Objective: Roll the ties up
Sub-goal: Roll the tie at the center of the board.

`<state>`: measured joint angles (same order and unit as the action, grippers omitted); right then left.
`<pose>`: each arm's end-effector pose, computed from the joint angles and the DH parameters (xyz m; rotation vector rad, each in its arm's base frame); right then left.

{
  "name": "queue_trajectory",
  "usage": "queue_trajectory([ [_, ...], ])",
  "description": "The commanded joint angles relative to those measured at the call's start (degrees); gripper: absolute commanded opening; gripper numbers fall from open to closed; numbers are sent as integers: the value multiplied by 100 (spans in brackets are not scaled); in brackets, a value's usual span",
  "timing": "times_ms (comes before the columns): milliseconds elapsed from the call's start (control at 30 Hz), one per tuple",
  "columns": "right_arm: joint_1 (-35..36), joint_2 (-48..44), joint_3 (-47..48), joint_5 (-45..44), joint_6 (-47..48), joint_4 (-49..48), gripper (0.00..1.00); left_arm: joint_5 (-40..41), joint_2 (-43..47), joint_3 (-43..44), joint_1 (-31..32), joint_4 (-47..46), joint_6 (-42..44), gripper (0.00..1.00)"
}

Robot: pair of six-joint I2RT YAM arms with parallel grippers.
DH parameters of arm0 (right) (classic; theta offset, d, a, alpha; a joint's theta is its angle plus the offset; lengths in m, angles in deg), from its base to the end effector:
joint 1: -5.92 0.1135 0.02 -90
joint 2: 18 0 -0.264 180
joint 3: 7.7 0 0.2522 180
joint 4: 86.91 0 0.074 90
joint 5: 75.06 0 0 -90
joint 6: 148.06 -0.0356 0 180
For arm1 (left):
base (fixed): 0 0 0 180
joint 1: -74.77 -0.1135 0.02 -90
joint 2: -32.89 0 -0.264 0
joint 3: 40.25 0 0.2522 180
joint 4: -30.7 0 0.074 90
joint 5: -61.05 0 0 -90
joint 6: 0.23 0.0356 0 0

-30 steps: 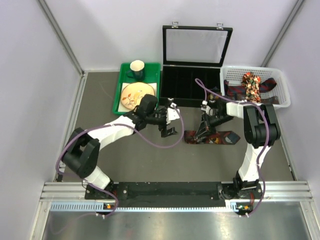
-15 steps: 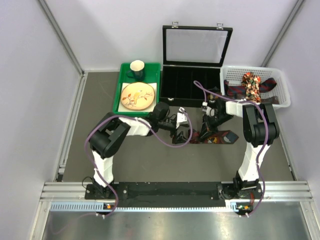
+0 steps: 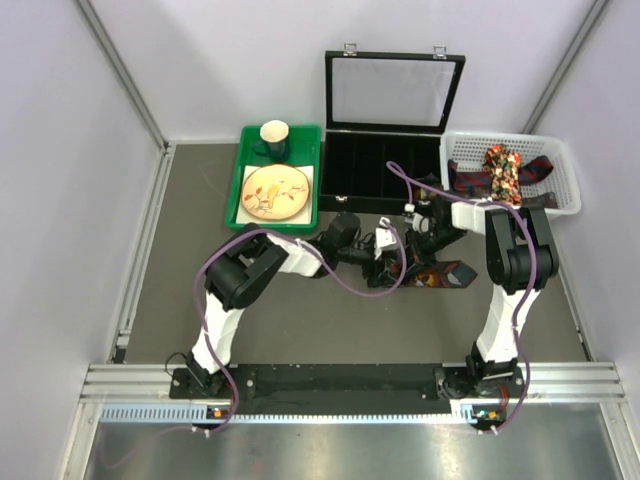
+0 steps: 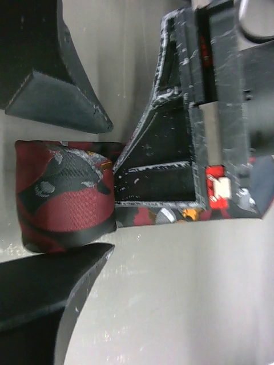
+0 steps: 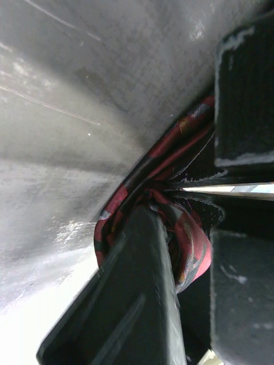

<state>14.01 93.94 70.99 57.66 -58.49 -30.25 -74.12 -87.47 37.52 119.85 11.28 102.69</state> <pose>0.3230 0.0703 0.1199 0.1931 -2.8713 -1.1225 0.2859 -0.3225 0.1316 1.4133 1.4460 -1.1356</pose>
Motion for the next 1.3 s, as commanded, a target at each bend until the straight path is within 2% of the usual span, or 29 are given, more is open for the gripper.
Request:
queue_trajectory([
  [0, 8, 100, 29, -607, 254, -273, 0, 385, -15, 156, 45, 180, -2, 71],
  [100, 16, 56, 29, -458, 245, -299, 0, 735, 143, 77, 115, 900, 401, 61],
  [133, 8, -5, 29, -379, 245, -308, 0, 816, 196, 85, 124, 1215, 551, 53],
  [167, 8, -40, 20, -335, 245, -317, 0, 860, 249, 94, 133, 1810, 727, 51],
  [267, -10, -207, 20, -63, 271, -238, 0, 1220, 486, 85, 141, 2692, 1386, 41],
  [300, -80, -277, 11, 182, 245, -220, 10, 1299, 574, 103, 133, 3278, 1623, 40],
  [367, -185, -453, 29, 455, 219, -168, 20, 1528, 645, 182, 133, 3844, 1844, 36],
  [400, -299, -523, 29, 726, 201, -159, 29, 1581, 688, 217, 133, 4220, 2001, 36],
  [467, -387, -725, -15, 983, 131, -220, 36, 1747, 715, 331, 150, 4600, 2178, 35],
  [567, -388, -858, -199, 1588, -148, -525, 55, 1906, 671, 577, 185, 5102, 2407, 38],
  [600, -388, -858, -261, 1677, -246, -632, 57, 1932, 610, 726, 194, 5208, 2407, 40],
  [700, -265, -727, -463, 1766, -458, -896, 57, 1924, 470, 981, 221, 5358, 2311, 45],
  [867, 42, -594, -639, 1670, -739, -1414, 54, 1836, 215, 1298, 229, 5402, 2056, 46],
  [1133, 385, -542, -894, 1380, -1337, -2416, 51, 1783, 126, 1316, 247, 5384, 2030, 46],
  [1233, 465, -437, -833, 1292, -1346, -2426, 42, 1810, 126, 1281, 247, 5384, 2047, 46],
  [1267, 456, -367, -824, 1222, -1337, -2417, 31, 1810, 144, 1255, 247, 5384, 2056, 47],
])
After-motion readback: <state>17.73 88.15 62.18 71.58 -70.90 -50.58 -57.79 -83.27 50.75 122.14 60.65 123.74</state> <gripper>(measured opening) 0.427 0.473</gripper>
